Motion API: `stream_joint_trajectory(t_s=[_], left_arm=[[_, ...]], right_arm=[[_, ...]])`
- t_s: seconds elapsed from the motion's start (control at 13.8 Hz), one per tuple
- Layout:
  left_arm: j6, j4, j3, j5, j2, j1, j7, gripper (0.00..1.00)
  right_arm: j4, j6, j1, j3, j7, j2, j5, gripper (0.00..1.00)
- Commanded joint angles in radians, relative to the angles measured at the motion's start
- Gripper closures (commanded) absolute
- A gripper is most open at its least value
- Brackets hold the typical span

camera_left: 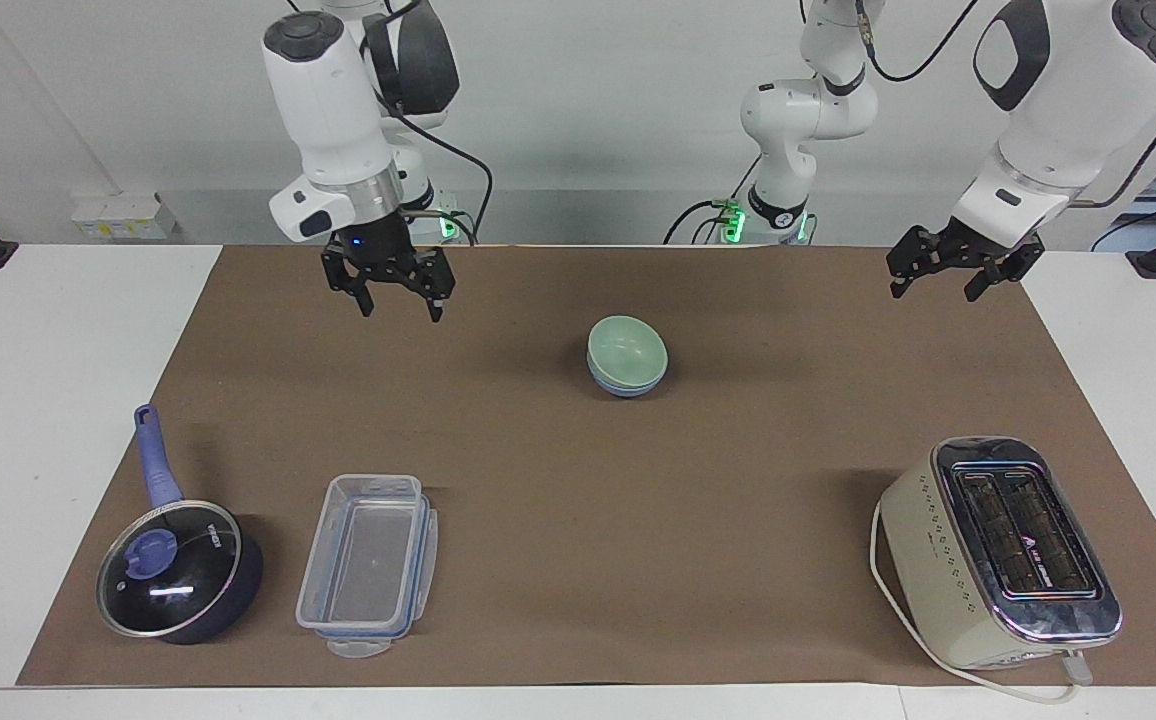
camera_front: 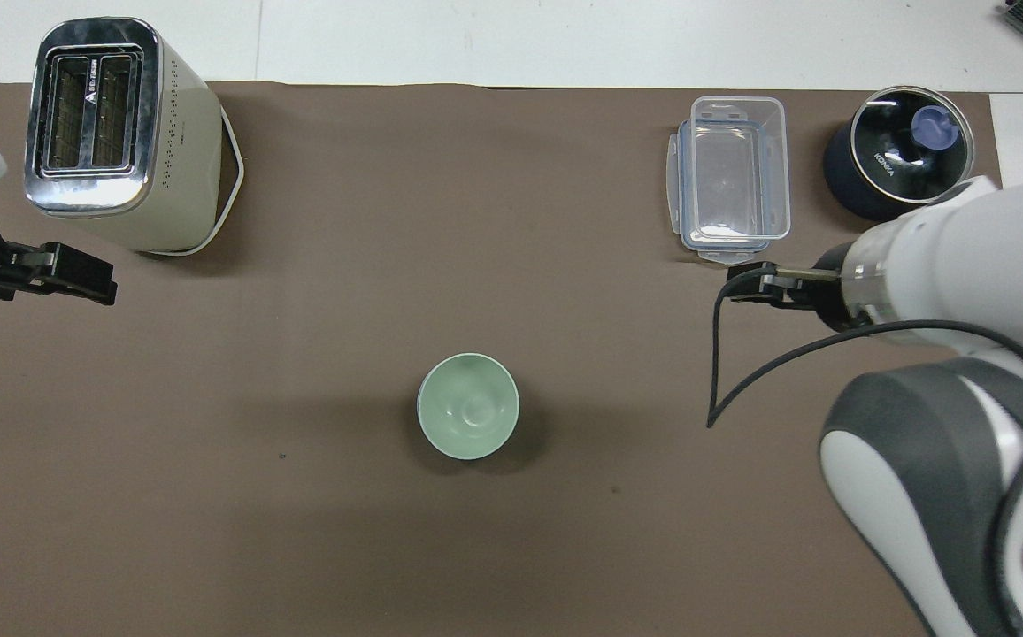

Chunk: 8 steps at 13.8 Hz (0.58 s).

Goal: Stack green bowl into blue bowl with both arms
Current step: 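Release the green bowl into the blue bowl and withdraw the right gripper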

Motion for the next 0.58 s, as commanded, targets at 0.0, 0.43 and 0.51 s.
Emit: stream_joint_trajectory(t_s=[0.0, 0.43, 0.51], left_arm=[[0.152, -0.130, -0.006, -0.041, -0.052, -0.012, -0.013, 0.00], [0.531, -0.471, -0.010, -0.043, -0.077, -0.198, -0.221, 0.00], [0.608, -0.520, -0.010, -0.043, -0.068, -0.227, -0.261, 0.00]], right_arm=[[0.112, -0.112, -0.035, 0.015, -0.017, 0.020, -0.048, 0.00], [0.227, -0.218, -0.042, 0.014, -0.019, 0.052, -0.031, 0.00], [0.224, -0.210, -0.049, 0.008, -0.020, 0.052, -0.027, 0.00]])
